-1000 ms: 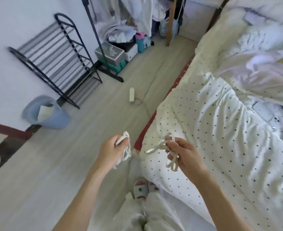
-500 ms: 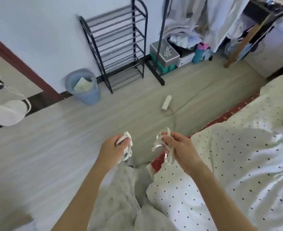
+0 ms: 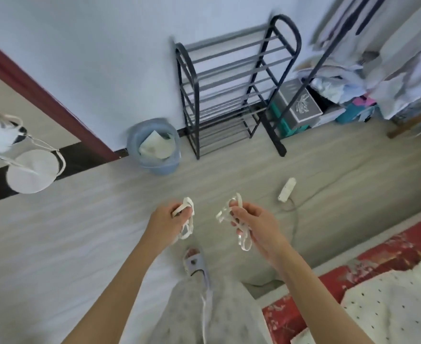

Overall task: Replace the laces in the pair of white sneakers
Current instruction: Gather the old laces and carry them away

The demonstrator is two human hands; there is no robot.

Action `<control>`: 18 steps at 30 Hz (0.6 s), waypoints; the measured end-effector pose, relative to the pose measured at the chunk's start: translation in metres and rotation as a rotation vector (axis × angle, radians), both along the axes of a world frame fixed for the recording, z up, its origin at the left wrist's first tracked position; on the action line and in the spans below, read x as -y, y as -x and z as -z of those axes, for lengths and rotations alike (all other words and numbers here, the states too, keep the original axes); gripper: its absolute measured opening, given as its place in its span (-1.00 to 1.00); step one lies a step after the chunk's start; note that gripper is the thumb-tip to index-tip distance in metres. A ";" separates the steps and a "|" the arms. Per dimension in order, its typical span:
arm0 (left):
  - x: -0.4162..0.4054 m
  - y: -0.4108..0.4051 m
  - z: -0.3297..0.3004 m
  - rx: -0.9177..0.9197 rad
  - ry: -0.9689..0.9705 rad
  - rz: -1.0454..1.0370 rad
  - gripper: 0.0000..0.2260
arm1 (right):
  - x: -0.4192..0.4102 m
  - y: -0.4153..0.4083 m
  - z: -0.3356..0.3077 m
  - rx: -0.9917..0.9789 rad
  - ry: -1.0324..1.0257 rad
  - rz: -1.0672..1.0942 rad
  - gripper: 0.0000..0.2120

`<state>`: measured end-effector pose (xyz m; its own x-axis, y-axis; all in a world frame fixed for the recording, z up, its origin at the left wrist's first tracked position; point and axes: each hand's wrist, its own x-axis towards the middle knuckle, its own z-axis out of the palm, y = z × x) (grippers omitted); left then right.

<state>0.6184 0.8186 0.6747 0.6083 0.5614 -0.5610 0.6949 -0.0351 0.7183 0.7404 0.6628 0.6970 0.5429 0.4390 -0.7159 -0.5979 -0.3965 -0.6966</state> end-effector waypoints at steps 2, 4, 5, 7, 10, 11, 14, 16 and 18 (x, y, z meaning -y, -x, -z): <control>-0.035 -0.011 0.007 -0.007 -0.011 -0.042 -0.77 | -0.038 -0.017 0.010 -0.007 0.008 -0.041 -0.88; -0.062 -0.021 0.018 -0.028 0.014 -0.107 -0.79 | -0.074 -0.035 0.021 -0.020 0.012 -0.078 -0.89; -0.073 -0.025 0.025 -0.034 0.037 -0.145 -0.79 | -0.092 -0.044 0.027 -0.026 0.008 -0.096 -0.89; -0.097 -0.036 0.042 -0.046 0.086 -0.207 -0.81 | -0.127 -0.062 0.040 -0.040 0.013 -0.124 -0.90; -0.136 -0.056 0.069 -0.061 0.168 -0.308 -0.81 | -0.179 -0.089 0.064 -0.065 0.012 -0.174 -0.90; -0.150 -0.063 0.081 -0.070 0.203 -0.352 -0.80 | -0.197 -0.098 0.075 -0.072 0.017 -0.197 -0.89; -0.191 -0.086 0.124 -0.110 0.285 -0.464 -0.80 | -0.248 -0.124 0.116 -0.063 0.051 -0.288 -0.87; -0.219 -0.101 0.157 -0.122 0.315 -0.520 -0.79 | -0.283 -0.139 0.149 -0.020 0.081 -0.371 -0.87; -0.249 -0.114 0.190 -0.110 0.335 -0.571 -0.81 | -0.317 -0.151 0.180 0.021 0.108 -0.457 -0.88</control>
